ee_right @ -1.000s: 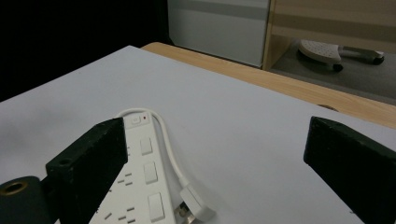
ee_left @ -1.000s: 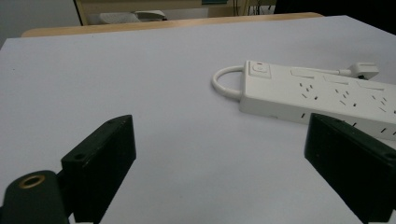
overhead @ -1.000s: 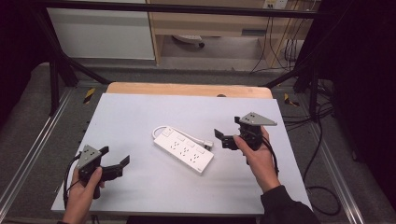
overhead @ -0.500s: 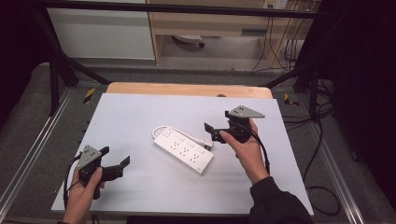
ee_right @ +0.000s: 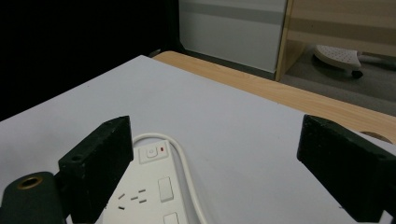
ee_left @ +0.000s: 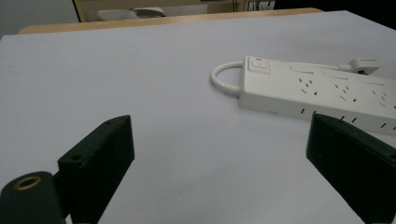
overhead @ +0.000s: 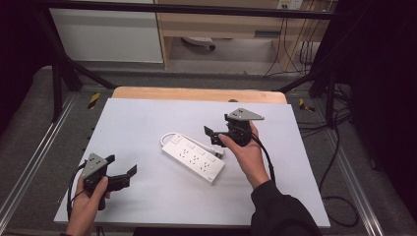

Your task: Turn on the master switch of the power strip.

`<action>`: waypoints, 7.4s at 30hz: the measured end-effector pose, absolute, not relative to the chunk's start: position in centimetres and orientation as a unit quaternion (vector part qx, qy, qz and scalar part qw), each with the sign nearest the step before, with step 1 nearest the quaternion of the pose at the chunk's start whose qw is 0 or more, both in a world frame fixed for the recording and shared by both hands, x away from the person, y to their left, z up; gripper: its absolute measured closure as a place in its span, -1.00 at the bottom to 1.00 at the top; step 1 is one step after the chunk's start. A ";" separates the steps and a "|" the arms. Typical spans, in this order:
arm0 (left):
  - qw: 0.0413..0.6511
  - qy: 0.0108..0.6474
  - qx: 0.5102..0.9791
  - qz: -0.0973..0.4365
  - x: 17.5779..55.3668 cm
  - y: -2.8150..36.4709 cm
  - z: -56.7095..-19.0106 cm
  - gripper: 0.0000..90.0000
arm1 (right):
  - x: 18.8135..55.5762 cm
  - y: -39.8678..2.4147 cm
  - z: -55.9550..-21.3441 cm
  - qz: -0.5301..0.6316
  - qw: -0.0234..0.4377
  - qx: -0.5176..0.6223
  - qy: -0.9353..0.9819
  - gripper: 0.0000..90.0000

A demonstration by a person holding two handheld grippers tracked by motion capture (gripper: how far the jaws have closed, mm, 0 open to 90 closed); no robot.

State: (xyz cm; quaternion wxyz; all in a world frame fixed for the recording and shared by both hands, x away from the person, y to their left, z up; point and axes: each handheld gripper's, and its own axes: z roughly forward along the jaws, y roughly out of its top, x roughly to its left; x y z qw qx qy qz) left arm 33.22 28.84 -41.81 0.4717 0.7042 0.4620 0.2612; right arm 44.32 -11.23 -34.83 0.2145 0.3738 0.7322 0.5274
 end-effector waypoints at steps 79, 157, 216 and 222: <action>0.470 0.459 0.711 0.250 33.3 28.4 -41.9 -0.86 | 47.8 -2.0 -39.9 0.491 0.182 0.351 0.776 1.00; 0.465 0.457 0.717 0.246 33.4 28.2 -42.0 -0.87 | 49.4 2.8 -43.1 0.382 0.171 0.354 0.836 1.00; 0.455 0.454 0.727 0.243 33.4 28.0 -42.2 -0.87 | 49.4 2.9 -43.2 0.380 0.171 0.356 0.836 1.00; 0.452 0.453 0.729 0.242 33.4 27.9 -42.2 -0.87 | 49.4 2.9 -43.2 0.381 0.171 0.357 0.836 1.00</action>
